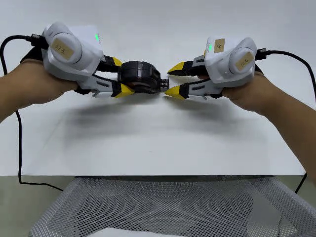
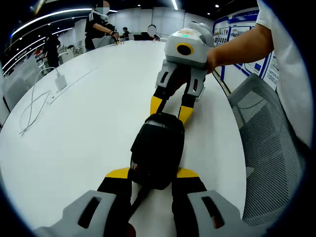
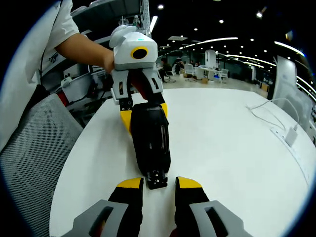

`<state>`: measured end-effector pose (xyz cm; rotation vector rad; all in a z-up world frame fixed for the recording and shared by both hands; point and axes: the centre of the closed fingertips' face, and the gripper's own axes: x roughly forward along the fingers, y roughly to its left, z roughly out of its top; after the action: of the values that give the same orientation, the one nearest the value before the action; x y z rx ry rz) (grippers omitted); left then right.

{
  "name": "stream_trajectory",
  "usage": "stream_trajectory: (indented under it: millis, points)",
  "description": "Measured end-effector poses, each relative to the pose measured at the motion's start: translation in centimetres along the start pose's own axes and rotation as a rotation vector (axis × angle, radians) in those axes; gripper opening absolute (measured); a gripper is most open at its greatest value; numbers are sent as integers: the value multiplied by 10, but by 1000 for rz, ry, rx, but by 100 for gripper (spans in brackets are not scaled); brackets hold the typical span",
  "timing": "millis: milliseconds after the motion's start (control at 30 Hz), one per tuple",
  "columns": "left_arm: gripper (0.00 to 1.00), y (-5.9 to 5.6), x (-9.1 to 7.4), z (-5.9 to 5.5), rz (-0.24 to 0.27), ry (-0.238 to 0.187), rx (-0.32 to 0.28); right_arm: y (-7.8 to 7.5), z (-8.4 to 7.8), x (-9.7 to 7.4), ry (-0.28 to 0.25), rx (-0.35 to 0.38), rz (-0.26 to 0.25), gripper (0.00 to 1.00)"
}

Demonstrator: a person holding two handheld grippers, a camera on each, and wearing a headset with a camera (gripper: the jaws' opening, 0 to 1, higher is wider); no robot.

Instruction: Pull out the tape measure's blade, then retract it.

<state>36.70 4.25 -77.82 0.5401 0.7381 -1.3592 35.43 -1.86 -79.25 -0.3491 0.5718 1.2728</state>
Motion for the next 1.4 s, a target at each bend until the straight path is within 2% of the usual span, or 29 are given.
stream_trajectory:
  millis: [267,433,833,1100,1400]
  points:
    - [27,0,0,0,-2,0,-1,3,0,7,-5,-23,22,17]
    - [27,1,1,-1,-3,1,2,2,-2,9,-3,-42,18,13]
    - [26,1,1,-1,-1,2,13,3,-2,10,-2,-51,20,11]
    - [26,0,1,-2,-12,11,48,5,-4,9,7,-63,31,10]
    - [25,0,2,-2,-5,11,47,2,-6,3,11,-63,25,10]
